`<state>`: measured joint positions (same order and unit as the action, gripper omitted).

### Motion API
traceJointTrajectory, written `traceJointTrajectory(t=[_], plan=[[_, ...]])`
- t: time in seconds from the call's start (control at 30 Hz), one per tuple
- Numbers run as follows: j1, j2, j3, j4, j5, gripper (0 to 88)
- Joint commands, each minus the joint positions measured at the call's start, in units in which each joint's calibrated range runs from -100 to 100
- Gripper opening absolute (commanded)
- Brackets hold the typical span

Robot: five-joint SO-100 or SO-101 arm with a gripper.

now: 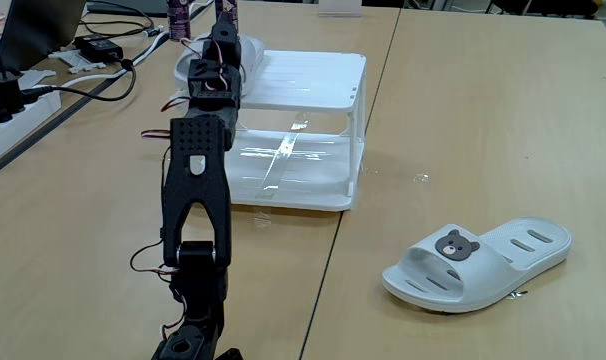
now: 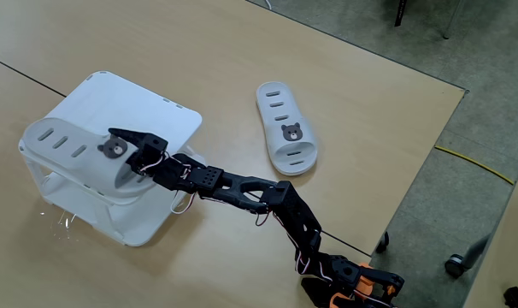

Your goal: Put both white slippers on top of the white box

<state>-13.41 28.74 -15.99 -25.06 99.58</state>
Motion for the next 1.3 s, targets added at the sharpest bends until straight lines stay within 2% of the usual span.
traceJointTrajectory(t=[0.0, 0.3, 0.5, 0.93, 1.27], plan=[[0.74, -2.79, 0.34, -0.13, 0.42, 29.2], [0.66, -4.38, 1.15, -0.13, 0.42, 30.2], [0.74, -14.4, 14.96, -0.22, 0.42, 30.3], [0.66, -25.84, 28.4, 0.22, 0.42, 31.4], [0.74, -39.39, 30.47, 16.78, 0.42, 31.8]])
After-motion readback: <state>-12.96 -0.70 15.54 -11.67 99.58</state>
